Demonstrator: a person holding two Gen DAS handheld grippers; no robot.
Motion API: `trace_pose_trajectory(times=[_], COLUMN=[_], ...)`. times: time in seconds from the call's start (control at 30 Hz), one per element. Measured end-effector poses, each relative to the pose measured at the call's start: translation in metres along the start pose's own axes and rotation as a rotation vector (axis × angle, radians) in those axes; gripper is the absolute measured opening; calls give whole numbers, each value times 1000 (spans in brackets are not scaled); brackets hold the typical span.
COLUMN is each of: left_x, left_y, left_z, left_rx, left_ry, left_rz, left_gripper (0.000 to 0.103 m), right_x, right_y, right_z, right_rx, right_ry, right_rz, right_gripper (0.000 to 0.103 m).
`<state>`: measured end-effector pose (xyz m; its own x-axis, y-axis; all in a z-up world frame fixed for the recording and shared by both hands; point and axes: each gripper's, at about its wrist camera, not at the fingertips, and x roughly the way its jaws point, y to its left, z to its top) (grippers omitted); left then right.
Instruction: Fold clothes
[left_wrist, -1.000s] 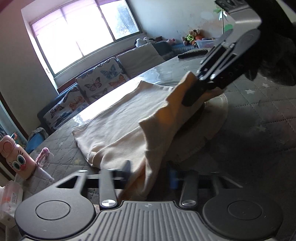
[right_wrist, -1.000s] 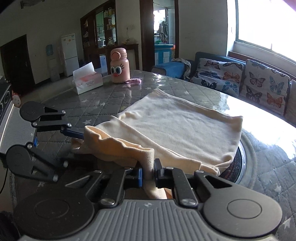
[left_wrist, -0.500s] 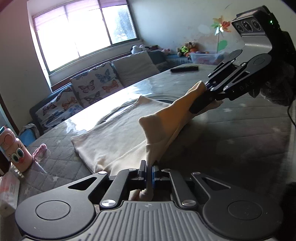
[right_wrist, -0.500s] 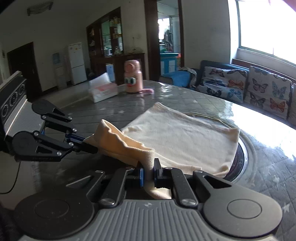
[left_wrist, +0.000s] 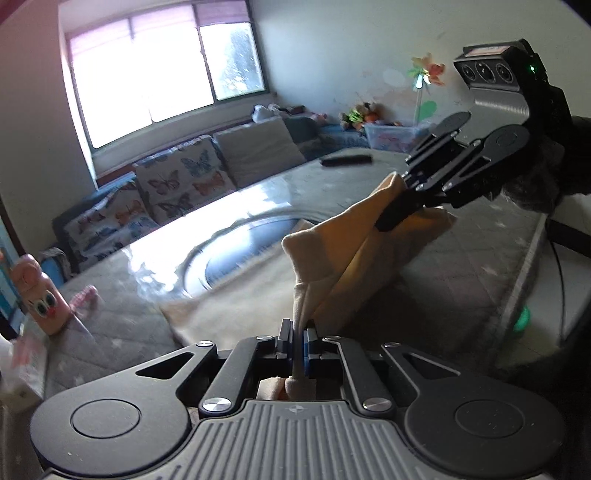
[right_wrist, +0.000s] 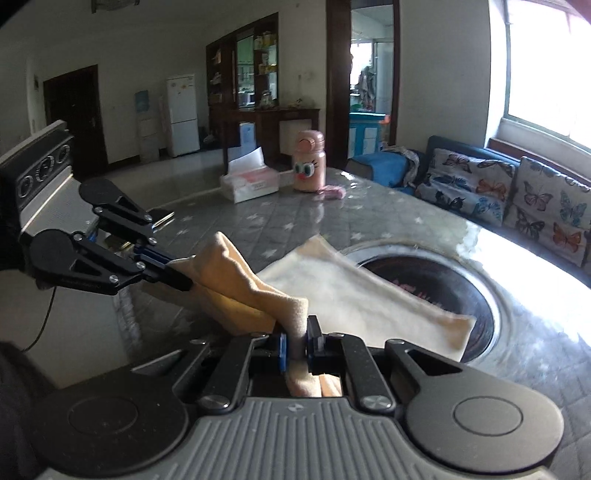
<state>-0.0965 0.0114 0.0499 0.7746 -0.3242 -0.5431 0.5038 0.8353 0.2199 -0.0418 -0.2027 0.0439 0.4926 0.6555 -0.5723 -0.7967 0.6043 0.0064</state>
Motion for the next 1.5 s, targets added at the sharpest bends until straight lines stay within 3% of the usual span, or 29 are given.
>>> trace_pose_trajectory(times=[0.23,0.4,0.53,0.57,0.6,0.67,1.03,1.13,1.17,1.27,1.37,1.5], left_x=[58,121,165,171,176,181,182,178,176,173,183,201], left_y=[41,73,89,91,93,93,92,90,89,89,91,95], left_z=[27,25,12,8,5,-1,2,9,12,22,22,14], left_rx=[16,-39,-106,-116,-126,-128,-131,-118,-114,-92,-90,-110], left_ry=[8,93,151,162,172,186,178,163,158,134,144,204], left_rz=[71,109,142,145,147,163,165,180,185,192,197,212], left_gripper=[6,6,6,6,8,10,8,7,7,7,7,16], right_x=[47,105,146,157,163,166,135,139,140,140,137,148], right_y=[-47,-88,-107,-111,-113,-117,-142,-145,-145,-137,-128,-135], right_z=[37,48,37,32,27,20,-18,-23,-24,-22,-18,-23], right_rx=[9,68,135,158,174,185,296,339,352,315,250,263], right_ry=[10,75,108,117,112,105,125,110,106,94,70,109], right_rz=[-53,-83,-122,-128,-138,-165,-224,-235,-239,-282,-338,-351], right_gripper=[9,9,12,14,25,32,33,28,15,7,7,10])
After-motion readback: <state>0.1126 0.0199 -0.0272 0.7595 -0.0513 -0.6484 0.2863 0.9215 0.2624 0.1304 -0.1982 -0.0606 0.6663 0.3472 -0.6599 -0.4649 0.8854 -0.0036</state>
